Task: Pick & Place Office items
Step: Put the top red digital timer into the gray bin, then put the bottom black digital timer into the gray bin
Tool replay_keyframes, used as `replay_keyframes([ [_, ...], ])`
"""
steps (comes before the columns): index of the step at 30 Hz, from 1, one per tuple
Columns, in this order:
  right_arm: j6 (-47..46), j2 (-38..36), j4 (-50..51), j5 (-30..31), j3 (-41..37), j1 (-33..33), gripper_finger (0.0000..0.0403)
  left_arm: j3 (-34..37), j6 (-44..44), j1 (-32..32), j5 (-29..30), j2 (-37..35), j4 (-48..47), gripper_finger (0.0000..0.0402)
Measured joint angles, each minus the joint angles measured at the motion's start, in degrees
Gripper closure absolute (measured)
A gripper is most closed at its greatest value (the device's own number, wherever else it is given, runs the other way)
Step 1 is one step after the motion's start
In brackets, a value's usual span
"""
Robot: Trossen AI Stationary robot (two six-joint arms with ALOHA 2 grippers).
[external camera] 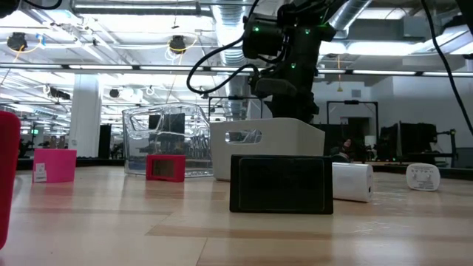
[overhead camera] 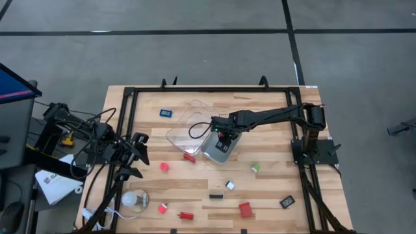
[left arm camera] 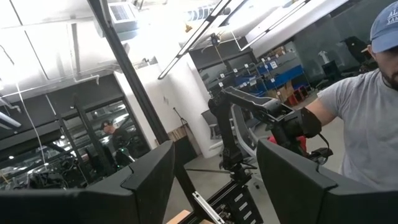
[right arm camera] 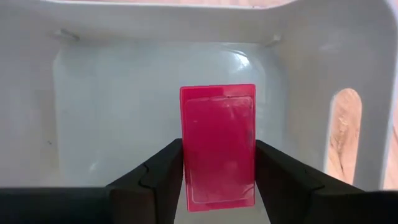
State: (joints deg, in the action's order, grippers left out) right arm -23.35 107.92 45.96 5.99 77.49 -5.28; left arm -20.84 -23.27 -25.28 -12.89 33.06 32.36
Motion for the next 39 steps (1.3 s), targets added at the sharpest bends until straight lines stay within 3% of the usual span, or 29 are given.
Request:
replay_keyframes([
  [11,-0.05,-0.44,-1.19,0.07,0.00,0.08,0.0170,0.00,0.20,0.00,-0.02,0.00,-0.02,0.0175],
  [20,-3.97,-12.66,2.63,5.79,0.02,5.33,0.0168,-0.02,0.20,0.00,0.00,0.00,-0.35,0.0175],
  [29,-18.69,-22.83,13.46,13.39,0.07,21.87,0.0168,-0.02,0.96,0.00,0.00,0.00,-0.38,0.0175],
  [39,-36.21,-18.02,27.63,12.44,0.01,44.13,0.0180,-0.02,1.28,0.00,0.00,0.00,-0.13,0.0175],
])
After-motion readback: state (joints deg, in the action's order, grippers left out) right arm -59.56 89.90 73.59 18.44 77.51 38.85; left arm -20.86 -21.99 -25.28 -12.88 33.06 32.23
